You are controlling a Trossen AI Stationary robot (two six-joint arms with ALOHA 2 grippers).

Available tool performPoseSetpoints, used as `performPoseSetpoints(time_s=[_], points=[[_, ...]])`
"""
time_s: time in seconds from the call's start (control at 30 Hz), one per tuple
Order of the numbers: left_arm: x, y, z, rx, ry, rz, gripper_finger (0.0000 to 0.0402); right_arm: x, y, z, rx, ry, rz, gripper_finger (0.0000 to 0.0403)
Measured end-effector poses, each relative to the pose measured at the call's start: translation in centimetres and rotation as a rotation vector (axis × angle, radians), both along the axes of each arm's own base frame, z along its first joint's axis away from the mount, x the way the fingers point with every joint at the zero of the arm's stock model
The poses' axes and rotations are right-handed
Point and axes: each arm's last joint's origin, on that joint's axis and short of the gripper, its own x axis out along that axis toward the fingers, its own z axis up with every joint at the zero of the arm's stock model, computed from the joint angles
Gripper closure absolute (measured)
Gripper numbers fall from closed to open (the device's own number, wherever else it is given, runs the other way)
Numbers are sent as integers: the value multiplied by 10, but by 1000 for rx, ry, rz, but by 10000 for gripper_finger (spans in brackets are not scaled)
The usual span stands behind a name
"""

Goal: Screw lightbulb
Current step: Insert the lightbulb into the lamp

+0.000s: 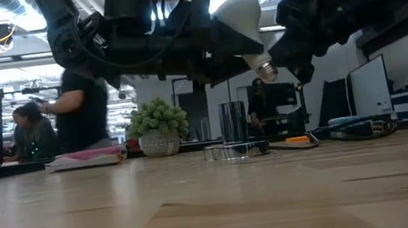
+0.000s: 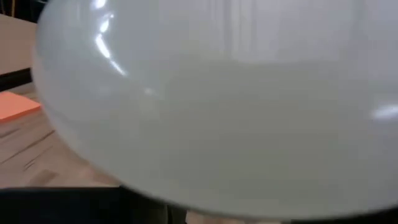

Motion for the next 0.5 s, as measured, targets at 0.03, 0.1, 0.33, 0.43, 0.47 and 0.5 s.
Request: performPoseSetpoints(time_s=[0.03,0.1,0.33,0.43,0.47,0.5], points=[[0,0,0,7,1,-3,247,0,0,-1,9,10,12,382],[0,0,0,13,1,-5,247,-1,1,-1,20,11,23,382],[0,-1,0,11,-2,-6,247,0,1,1,21,-11,30,382],[0,-1,0,11,-1,-9,247,1,7,1,18,-10,15,382],[0,-1,0,11,-1,-9,247,1,10,1,10,-9,7,382],[0,-1,0,11,-1,-10,247,2,12,1,2,-8,-2,382]])
